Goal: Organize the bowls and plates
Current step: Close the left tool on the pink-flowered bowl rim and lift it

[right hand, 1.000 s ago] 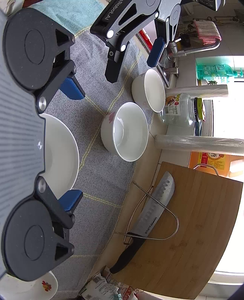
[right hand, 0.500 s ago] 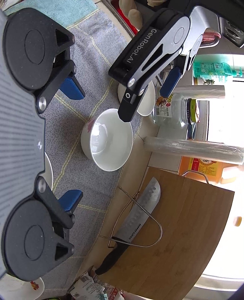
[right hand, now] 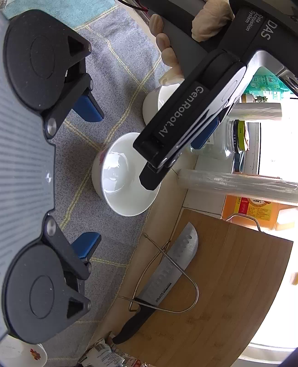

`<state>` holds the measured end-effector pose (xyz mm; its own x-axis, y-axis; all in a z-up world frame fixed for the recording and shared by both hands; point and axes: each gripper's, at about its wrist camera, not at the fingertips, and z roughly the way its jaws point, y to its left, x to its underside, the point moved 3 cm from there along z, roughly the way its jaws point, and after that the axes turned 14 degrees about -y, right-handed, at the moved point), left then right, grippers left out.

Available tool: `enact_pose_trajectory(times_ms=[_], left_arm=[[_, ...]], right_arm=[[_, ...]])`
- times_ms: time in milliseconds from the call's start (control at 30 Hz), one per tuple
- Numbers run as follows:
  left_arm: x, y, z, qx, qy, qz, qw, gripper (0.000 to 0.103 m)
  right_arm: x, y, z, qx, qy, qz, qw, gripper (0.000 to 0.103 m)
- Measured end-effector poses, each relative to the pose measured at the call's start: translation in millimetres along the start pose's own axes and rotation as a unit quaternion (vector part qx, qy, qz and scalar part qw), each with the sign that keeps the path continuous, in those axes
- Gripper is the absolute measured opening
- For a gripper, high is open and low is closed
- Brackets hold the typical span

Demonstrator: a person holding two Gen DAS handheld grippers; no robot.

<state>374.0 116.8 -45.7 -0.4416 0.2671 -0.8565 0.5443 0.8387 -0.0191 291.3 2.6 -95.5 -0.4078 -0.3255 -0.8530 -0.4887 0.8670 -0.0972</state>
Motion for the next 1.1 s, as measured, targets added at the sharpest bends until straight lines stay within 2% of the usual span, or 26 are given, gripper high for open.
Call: enact_pose_trajectory(times_ms=[733, 1100], left_arm=[[5, 13, 37, 0.056, 0.062, 0.000, 0.9965, 0.102], [6, 18, 42, 0.065, 0.069, -0.004, 0.9955, 0.102]], right_arm=[[13, 3, 24, 0.019, 0.036, 0.004, 0.999, 0.103], [17, 10, 39, 0.015, 0.057, 0.005, 0.998, 0.103]])
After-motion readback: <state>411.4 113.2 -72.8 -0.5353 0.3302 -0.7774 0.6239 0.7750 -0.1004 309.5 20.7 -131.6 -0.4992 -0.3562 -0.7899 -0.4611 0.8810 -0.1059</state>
